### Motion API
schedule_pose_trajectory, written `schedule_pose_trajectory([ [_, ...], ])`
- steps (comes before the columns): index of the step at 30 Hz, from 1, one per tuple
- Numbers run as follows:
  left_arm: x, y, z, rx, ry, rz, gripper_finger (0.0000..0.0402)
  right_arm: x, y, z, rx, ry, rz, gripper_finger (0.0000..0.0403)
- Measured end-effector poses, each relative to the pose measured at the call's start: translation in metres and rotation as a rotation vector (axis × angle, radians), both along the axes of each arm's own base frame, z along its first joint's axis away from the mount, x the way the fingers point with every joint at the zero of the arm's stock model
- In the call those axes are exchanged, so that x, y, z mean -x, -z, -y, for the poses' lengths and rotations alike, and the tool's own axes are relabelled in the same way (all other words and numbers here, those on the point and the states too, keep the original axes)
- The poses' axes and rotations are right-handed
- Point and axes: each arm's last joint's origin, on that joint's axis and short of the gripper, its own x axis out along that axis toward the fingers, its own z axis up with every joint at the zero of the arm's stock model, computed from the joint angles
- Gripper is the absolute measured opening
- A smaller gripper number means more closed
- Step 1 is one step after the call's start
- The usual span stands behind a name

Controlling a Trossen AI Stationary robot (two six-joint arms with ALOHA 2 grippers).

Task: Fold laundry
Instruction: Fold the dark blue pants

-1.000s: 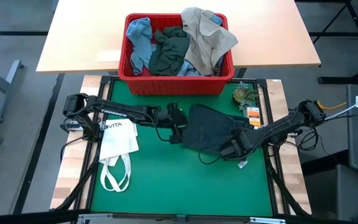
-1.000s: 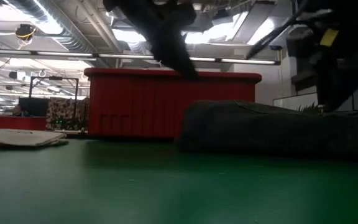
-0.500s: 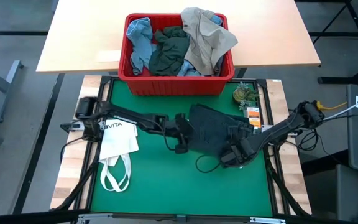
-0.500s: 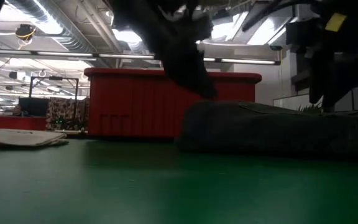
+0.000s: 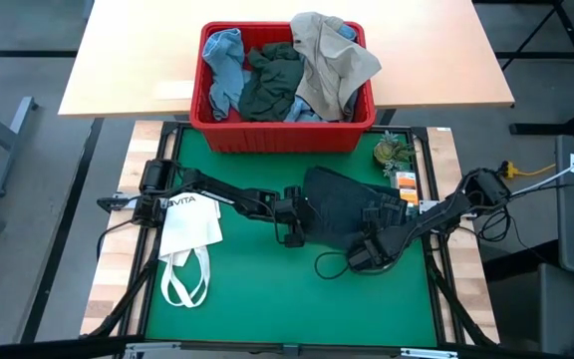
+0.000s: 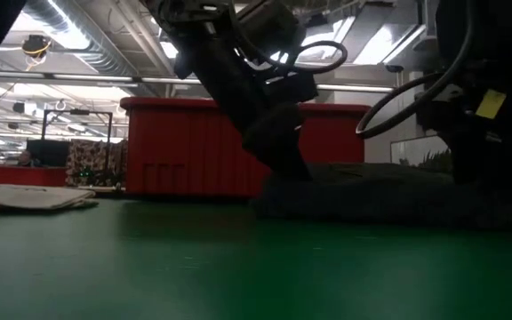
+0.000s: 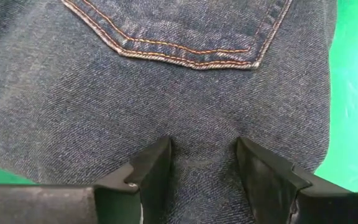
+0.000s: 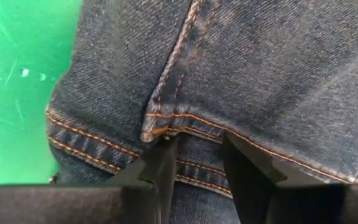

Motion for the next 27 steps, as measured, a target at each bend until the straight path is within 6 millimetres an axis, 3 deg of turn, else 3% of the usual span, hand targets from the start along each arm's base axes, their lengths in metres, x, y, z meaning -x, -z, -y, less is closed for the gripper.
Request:
schedule_pose_trajectory([
  [12, 0.002, -0.001, 0.014, 0.008, 0.014, -0.004, 0.0181, -0.004, -0.005, -0.006, -0.044, -0.068, -0.022, 0.0133],
  [18, 0.011, -0.014, 0.033, 0.07, 0.056, -0.03, 0.0181, -0.015, -0.021, -0.027, -0.144, -0.171, 0.016, 0.0133],
  [27, 0.028, -0.038, 0.066, 0.145, 0.122, -0.045, 0.0181, -0.014, -0.037, -0.055, -0.229, -0.251, 0.048, 0.0133],
])
